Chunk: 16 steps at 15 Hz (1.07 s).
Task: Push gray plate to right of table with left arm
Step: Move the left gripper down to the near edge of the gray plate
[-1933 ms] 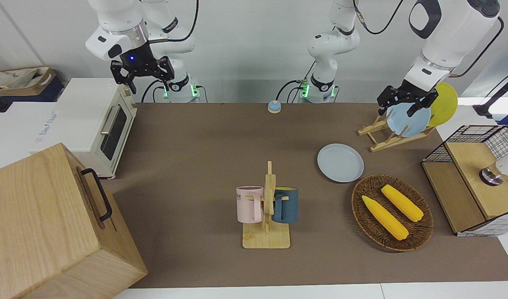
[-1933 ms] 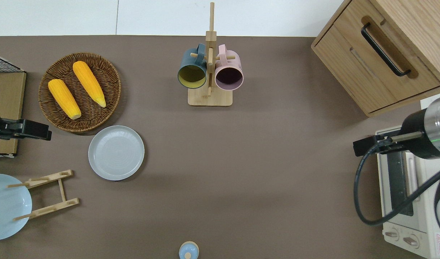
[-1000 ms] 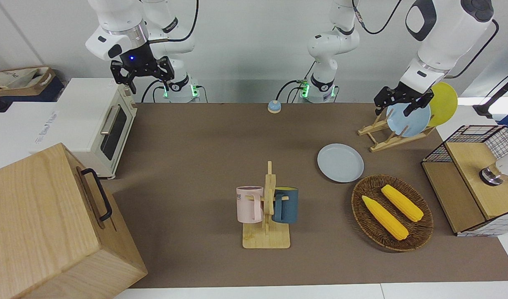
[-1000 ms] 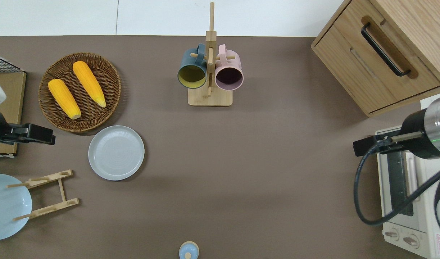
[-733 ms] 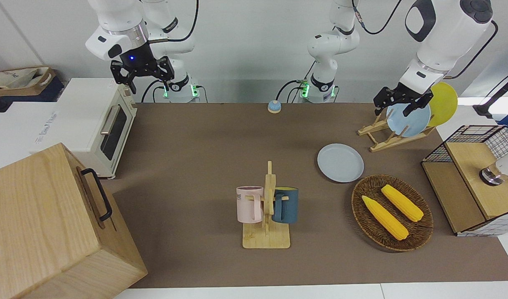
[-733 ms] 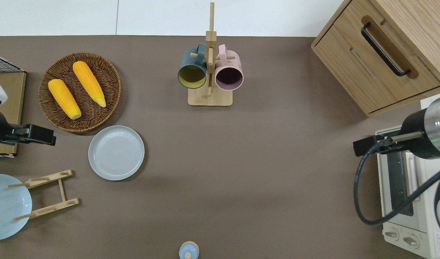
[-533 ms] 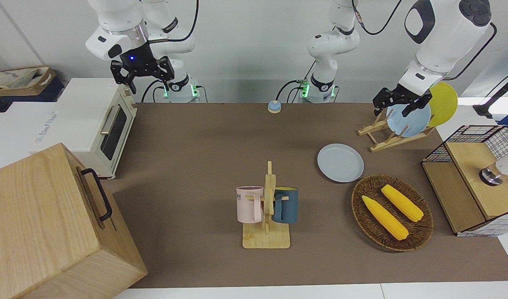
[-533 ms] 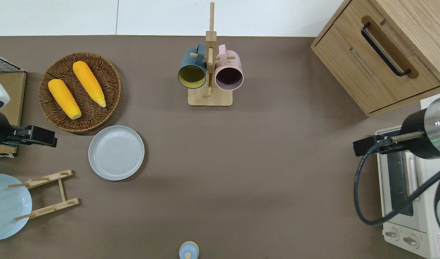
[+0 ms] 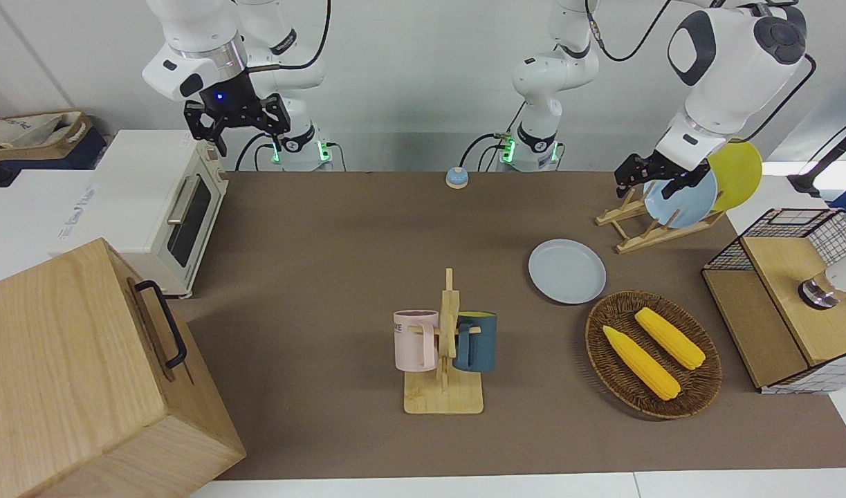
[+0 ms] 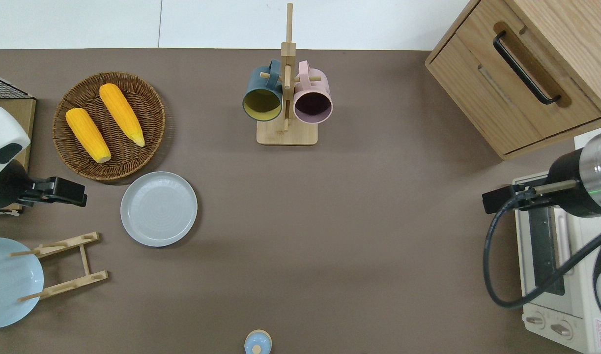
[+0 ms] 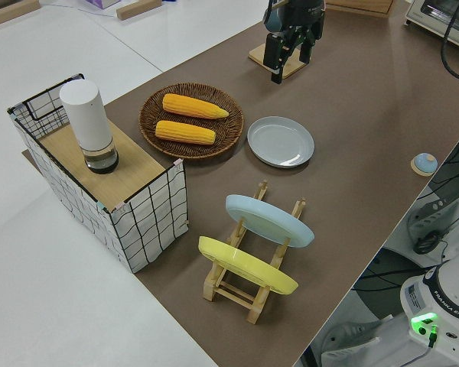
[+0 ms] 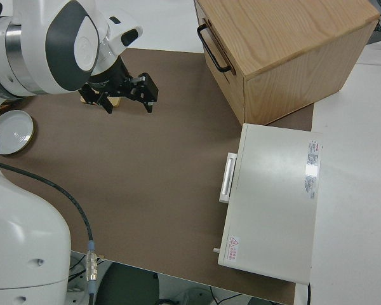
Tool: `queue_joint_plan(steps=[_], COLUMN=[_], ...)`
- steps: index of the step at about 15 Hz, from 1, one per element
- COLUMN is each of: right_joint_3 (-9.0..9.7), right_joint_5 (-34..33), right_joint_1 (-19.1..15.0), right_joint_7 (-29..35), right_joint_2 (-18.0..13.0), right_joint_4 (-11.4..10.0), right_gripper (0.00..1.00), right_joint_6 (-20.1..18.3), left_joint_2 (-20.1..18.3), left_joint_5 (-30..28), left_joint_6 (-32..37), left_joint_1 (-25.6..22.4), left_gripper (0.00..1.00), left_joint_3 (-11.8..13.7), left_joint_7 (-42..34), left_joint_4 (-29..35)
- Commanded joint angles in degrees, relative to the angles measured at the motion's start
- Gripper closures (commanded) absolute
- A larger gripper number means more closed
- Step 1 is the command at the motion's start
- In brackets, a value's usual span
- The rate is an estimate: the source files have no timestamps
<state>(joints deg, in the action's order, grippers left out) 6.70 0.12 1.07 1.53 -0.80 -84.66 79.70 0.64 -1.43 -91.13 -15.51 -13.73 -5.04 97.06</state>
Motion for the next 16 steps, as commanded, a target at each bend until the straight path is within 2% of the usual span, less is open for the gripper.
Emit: queue_joint_plan(steps=[1, 16], right_joint_3=[0.78, 0.86], right_joint_5=[0.59, 0.59], right_joint_1=[-1.16, -1.16], right_joint_7=[0.14, 0.05], right_joint_2=[-0.17, -0.17], right_joint_4=[0.46, 0.46], right_gripper=[0.017, 0.017], right_joint_6=[-0.86, -0.86], left_joint_2=[-1.35, -0.29], left_joint_5=[-0.24, -0.24], left_joint_6=[-4.14, -25.22], left_joint_1=[0.04, 0.13], left_gripper=[0.0, 0.01], left_joint_3=[-0.15, -0.59], left_joint_7=[0.99, 1.17], left_joint_4=[4.36, 20.79])
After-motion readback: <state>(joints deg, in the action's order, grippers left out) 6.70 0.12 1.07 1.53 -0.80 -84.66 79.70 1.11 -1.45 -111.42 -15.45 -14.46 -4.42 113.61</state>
